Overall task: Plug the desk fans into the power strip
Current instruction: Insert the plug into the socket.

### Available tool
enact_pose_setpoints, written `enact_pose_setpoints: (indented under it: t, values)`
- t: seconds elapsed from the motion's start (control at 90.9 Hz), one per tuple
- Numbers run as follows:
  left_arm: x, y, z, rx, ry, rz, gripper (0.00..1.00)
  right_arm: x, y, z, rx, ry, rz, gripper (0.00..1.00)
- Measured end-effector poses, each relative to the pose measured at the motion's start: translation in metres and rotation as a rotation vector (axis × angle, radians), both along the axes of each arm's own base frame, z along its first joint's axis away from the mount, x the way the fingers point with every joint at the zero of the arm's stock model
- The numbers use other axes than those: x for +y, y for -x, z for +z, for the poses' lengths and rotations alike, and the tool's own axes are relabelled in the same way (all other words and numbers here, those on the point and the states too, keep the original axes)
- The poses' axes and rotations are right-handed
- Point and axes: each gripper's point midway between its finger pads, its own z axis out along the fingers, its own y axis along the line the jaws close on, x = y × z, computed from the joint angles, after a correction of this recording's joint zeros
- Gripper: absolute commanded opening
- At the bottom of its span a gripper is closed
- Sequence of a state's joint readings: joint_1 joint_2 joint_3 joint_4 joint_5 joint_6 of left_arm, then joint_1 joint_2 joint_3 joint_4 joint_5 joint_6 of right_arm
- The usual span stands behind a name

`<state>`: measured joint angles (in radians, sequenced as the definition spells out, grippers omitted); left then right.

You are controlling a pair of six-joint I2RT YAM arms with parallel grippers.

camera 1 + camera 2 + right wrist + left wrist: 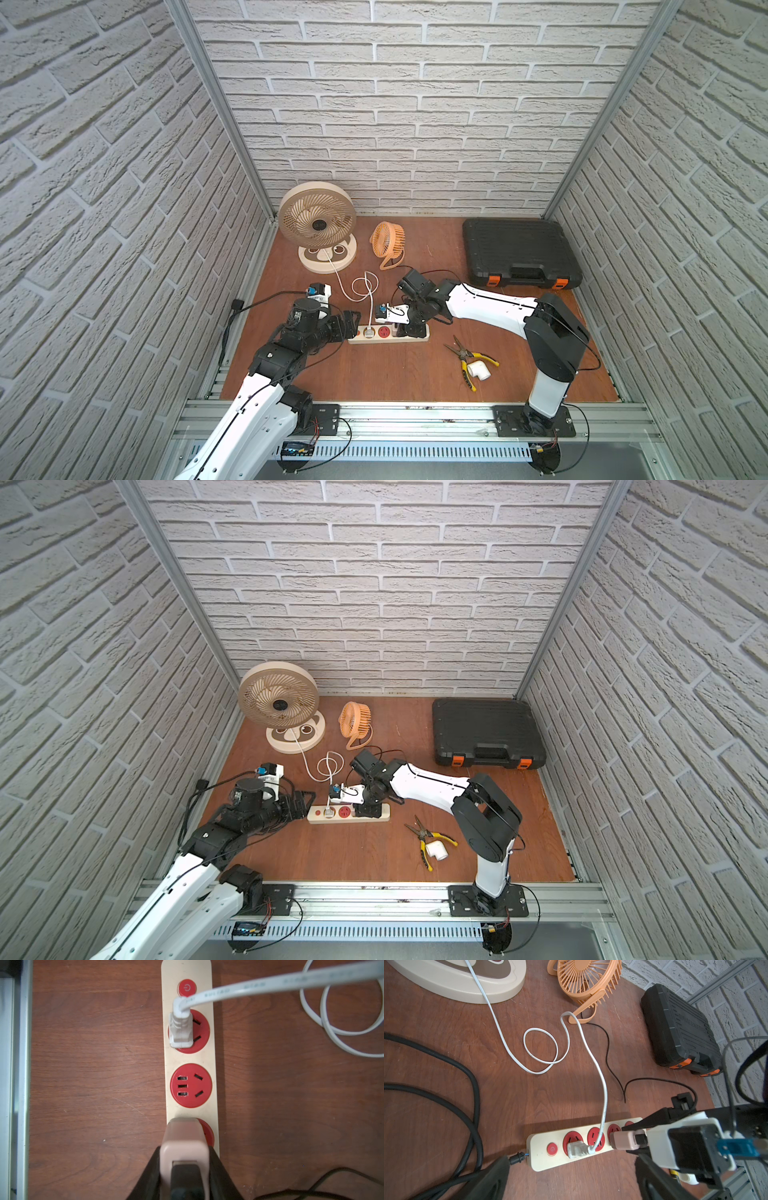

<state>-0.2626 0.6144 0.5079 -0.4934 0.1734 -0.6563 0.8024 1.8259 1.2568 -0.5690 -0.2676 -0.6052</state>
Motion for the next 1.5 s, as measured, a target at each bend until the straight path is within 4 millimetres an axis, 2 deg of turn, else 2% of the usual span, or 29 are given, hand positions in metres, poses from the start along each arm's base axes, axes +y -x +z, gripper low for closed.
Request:
enact_pose_setpoints:
  t: [0.583,0.781,0.902,1.089,1.276,1.496]
  values:
    - [0.002,0.000,0.001,-0.006,0.000,0.007,0.98,0.003,0.003,-0.001,0.021,-0.001,-0.063,0.03]
    - [0.014,0.003,0.007,-0.033,-0.011,0.056,0.98,0.006,0.008,-0.001,-0.026,-0.012,-0.087,0.03]
    - [0.023,0.002,0.011,-0.051,-0.008,0.097,0.98,0.015,0.015,0.001,-0.057,-0.009,-0.094,0.03]
    - [0.028,0.004,0.005,-0.033,0.000,0.126,0.98,0.036,0.030,0.000,-0.049,-0.064,-0.107,0.03]
    - [0.025,0.007,0.000,-0.017,0.015,0.111,0.98,0.036,0.027,-0.004,-0.041,-0.094,-0.153,0.03]
    - [0.013,0.013,-0.014,0.031,0.054,0.061,0.82,0.037,0.027,-0.006,-0.069,-0.074,-0.158,0.03]
